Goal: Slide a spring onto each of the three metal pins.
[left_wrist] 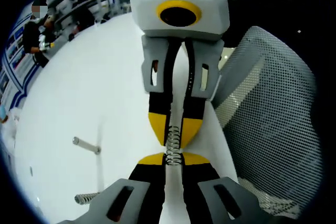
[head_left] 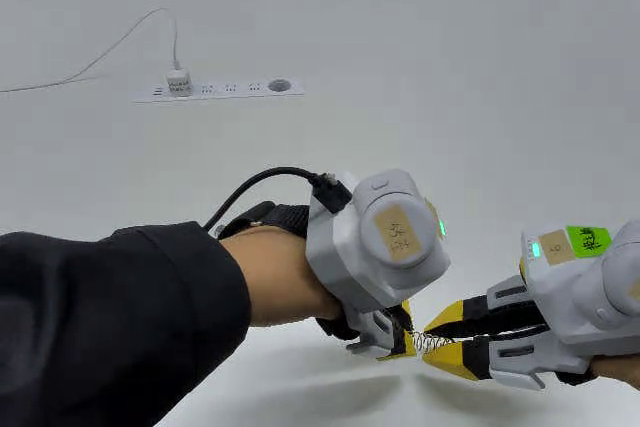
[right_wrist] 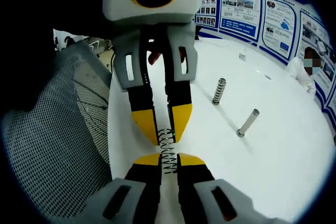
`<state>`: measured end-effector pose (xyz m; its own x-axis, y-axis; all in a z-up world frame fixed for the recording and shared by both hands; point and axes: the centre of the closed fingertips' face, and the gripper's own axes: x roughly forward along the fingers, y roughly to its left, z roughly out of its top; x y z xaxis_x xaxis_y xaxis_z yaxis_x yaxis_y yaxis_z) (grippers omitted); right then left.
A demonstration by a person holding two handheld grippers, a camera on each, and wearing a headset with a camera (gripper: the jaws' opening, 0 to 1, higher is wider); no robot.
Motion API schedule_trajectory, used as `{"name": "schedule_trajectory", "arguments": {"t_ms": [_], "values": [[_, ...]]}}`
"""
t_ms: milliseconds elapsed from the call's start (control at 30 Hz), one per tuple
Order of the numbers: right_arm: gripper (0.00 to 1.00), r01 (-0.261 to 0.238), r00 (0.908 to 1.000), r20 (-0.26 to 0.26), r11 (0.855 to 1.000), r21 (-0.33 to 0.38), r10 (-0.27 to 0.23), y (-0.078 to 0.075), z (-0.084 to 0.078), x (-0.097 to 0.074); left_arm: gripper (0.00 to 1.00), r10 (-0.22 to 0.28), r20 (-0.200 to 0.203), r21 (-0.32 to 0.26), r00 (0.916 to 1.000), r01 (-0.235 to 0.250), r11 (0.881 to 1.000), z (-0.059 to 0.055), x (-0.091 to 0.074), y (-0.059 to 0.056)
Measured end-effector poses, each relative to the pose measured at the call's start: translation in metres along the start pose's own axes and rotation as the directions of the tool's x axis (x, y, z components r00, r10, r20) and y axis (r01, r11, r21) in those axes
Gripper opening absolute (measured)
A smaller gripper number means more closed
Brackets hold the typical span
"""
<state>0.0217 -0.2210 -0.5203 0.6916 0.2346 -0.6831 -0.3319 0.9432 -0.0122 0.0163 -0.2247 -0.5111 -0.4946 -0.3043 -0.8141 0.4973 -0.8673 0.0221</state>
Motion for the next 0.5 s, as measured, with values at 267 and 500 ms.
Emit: {"name": "schedule_trajectory", "arguments": {"t_ms": [267,500], "values": [[0.11,0.01,0.9997,0.021,1.0,-0.01,-0.01,-0.0015,0.0029,-0.0037,0.12,0.011,0.034,-0.001,0.9994,-0.011,1.0,0.0036,-0.0029,0.0038],[0.11,0.015,0.9995,0.028,1.0,-0.012,-0.014,-0.0015,0.0053,-0.0046,0.15,0.017,0.041,-0.005,0.999,-0.017,1.0,0.0027,-0.0029,0.0063]]}}
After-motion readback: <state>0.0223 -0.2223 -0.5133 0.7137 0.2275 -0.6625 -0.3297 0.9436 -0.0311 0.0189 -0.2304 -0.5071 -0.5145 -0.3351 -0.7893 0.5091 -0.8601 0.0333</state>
